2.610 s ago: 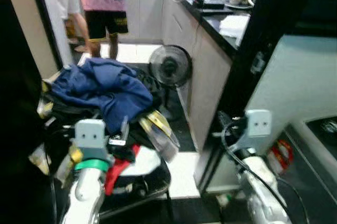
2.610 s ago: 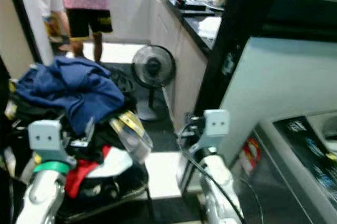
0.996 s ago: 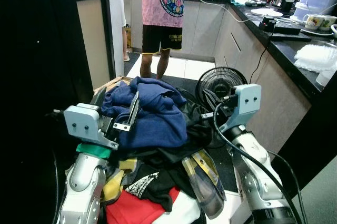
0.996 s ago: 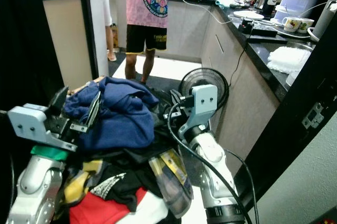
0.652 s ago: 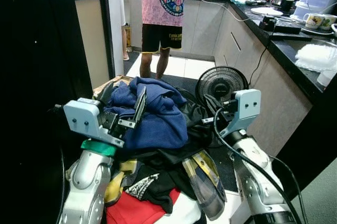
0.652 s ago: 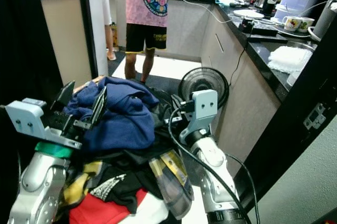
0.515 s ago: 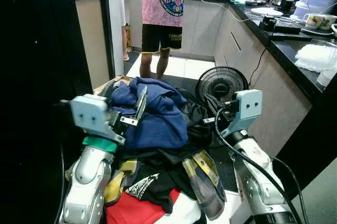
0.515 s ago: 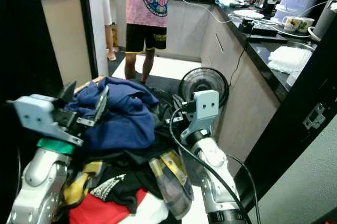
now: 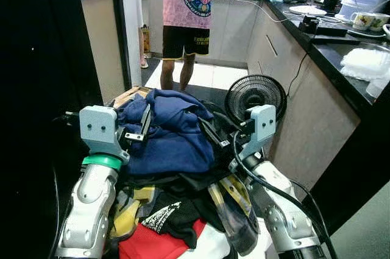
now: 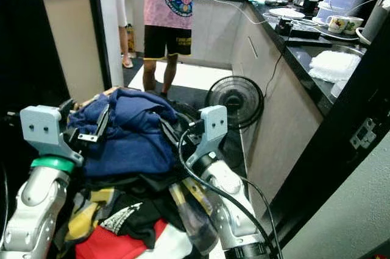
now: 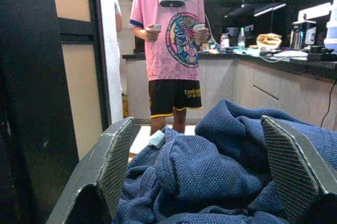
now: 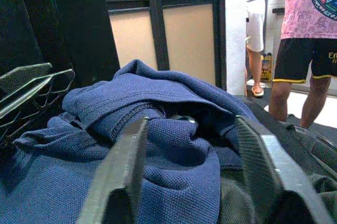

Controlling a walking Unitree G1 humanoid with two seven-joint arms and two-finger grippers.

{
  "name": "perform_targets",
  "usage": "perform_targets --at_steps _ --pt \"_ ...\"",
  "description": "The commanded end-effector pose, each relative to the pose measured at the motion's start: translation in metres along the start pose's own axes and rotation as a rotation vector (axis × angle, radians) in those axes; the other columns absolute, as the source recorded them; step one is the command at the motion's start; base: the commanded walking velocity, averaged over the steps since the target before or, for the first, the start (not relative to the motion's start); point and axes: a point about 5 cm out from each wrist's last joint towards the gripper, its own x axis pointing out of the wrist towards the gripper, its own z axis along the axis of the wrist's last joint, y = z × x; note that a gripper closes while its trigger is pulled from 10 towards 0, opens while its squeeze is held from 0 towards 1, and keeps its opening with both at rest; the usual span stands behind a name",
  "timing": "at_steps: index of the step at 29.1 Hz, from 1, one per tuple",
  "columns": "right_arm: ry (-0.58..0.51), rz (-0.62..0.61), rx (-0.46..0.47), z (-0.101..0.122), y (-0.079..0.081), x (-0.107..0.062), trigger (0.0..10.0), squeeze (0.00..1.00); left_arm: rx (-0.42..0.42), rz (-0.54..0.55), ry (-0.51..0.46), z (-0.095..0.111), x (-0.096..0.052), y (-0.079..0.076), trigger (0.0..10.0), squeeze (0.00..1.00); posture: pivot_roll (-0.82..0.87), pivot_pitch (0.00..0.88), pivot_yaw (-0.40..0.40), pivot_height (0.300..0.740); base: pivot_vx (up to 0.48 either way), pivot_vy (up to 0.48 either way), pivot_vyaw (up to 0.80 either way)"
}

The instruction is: Clothes washing

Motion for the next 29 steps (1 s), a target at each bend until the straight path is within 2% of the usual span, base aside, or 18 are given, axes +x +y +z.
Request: perform_targets --at_steps 1,6,10,11,15,16,17,24,25,29 --pt "-0.017 0.004 0.007 0.004 0.0 0.001 10.0 1.0 -0.003 0.003 0.015 -0.003 0.0 -0.001 10.0 0.0 -0.03 0.006 -0.009 0.74 0.0 0.0 0.0" --pt "-0.036 0.014 0.018 0.007 0.001 0.002 10.0 1.0 0.001 0.009 0.017 -0.004 0.001 -0.002 10.0 0.0 -0.04 0.005 -0.009 0.74 0.0 0.0 0.0" --pt "-0.014 -0.012 -0.009 0.005 -0.002 0.003 10.0 1.0 0.009 0.003 0.028 -0.006 0.001 -0.003 10.0 0.0 -0.03 0.005 -0.013 0.74 0.0 0.0 0.0" --pt "0.02 -0.052 -0.037 0.001 -0.007 0.004 10.0 0.0 0.015 -0.005 0.038 -0.007 0.0 -0.004 10.0 0.0 -0.03 0.006 -0.012 0.74 0.0 0.0 0.0" --pt "0.052 -0.095 -0.067 -0.002 -0.014 0.005 10.0 0.0 -0.007 -0.026 0.051 -0.009 0.0 -0.007 10.0 0.0 -0.03 0.008 -0.011 0.74 0.0 0.0 0.0" --pt "0.053 -0.101 -0.067 -0.002 -0.016 0.006 10.0 0.0 -0.041 -0.043 0.045 -0.007 -0.001 -0.008 10.0 1.0 -0.04 0.008 -0.01 0.74 0.0 0.0 0.0" --pt "0.048 -0.104 -0.065 0.0 -0.017 0.006 10.0 0.0 -0.049 -0.049 0.039 -0.005 0.0 -0.009 0.0 1.0 -0.04 0.008 -0.009 0.74 0.0 0.0 0.0" --pt "0.039 -0.119 -0.059 0.001 -0.018 0.006 10.0 0.0 -0.068 -0.031 0.034 -0.006 0.001 -0.009 0.0 1.0 -0.04 0.008 -0.008 0.74 0.0 0.0 0.0" --pt "0.038 -0.121 -0.059 0.001 -0.018 0.006 10.0 0.0 -0.068 -0.031 0.03 -0.006 0.001 -0.009 0.0 0.0 -0.04 0.007 -0.004 0.74 0.0 0.0 0.0" --pt "0.036 -0.129 -0.061 0.001 -0.017 0.005 10.0 0.0 -0.065 -0.029 0.039 -0.006 0.002 -0.009 0.0 0.0 -0.04 0.008 -0.002 0.74 0.0 0.0 0.0"
